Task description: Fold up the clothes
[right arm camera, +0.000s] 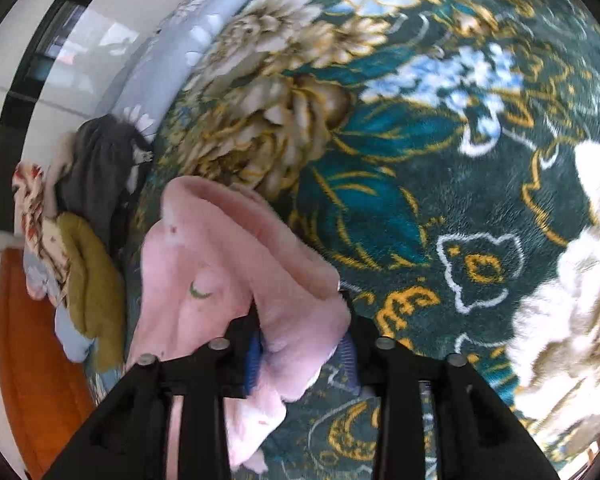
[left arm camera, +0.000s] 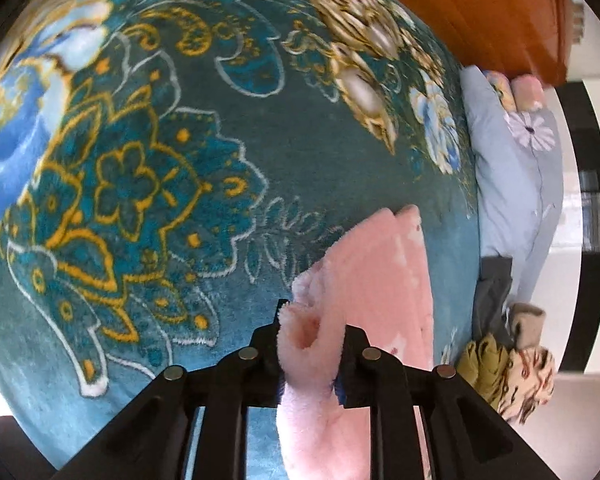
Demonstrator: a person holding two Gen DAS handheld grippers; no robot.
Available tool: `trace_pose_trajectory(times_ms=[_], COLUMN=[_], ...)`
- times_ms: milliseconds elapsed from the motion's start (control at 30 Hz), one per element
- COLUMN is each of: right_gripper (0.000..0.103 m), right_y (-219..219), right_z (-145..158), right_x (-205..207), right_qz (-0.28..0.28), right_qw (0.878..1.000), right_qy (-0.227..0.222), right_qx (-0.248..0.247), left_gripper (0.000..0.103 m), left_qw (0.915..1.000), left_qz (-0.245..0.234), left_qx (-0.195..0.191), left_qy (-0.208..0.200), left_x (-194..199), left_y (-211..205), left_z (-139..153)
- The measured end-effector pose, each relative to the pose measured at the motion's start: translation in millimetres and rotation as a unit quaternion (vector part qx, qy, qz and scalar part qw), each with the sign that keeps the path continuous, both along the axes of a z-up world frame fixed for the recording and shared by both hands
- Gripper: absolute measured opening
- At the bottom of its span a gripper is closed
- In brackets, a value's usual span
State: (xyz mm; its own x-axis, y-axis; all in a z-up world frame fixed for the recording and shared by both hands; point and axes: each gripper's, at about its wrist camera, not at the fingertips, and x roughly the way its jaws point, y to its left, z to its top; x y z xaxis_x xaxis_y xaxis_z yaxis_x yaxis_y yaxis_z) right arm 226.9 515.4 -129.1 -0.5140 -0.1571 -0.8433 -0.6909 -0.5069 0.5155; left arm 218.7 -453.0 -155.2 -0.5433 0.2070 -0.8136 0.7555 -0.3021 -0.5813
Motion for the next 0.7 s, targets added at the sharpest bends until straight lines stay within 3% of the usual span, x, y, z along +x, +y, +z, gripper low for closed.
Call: trace_pose_trajectory(times_ms=[100, 200, 367, 467, 533, 633, 700], right_gripper=[0.041, 0.041, 0.042, 0.042, 0.042, 0.042, 0.041], right_y=[1.8, 2.4, -47.9, -101.1, -130.0, -167.6, -177.3], right_z=[19.8, 39.9, 57.9, 45.1, 30.3, 8.3, -6.9], right_x=[17.5, 21.9, -33.9, -89.2, -117.8, -154.9, -172.6], right_qz=[-0.018, -0.048, 0.018, 0.085, 0.105, 0.128, 0.122], right_qw=[0.999, 0.997, 0.999, 0.996, 0.993, 0.987, 0.987], right_qy=[-0.012, -0.011, 0.019, 0.006, -0.002, -0.016, -0.043], right_qx=[0.037, 0.063, 0.031, -0.006, -0.045, -0.101, -0.1], left_gripper=[0.04, 0.04, 0.041, 0.044, 0.045, 0.045, 0.045], left_qw=[0.9998, 0.9997, 0.9999, 0.9997, 0.9994, 0.9985, 0.9975], left_qz=[-0.018, -0.013, 0.009, -0.014, -0.035, -0.04, -0.03], left_qx=[-0.001, 0.004, 0.003, 0.003, 0.003, 0.025, 0.044], left_qy=[-0.011, -0.023, 0.01, 0.021, 0.002, -0.027, -0.046], left_x=[-0.1, 11.3, -3.5, -39.8, -68.0, -99.4, -111.1], left_y=[-4.3, -10.3, -13.0, -0.8, 7.7, 16.0, 18.4], left_z=[5.3, 15.4, 47.9, 61.0, 55.8, 32.5, 16.1])
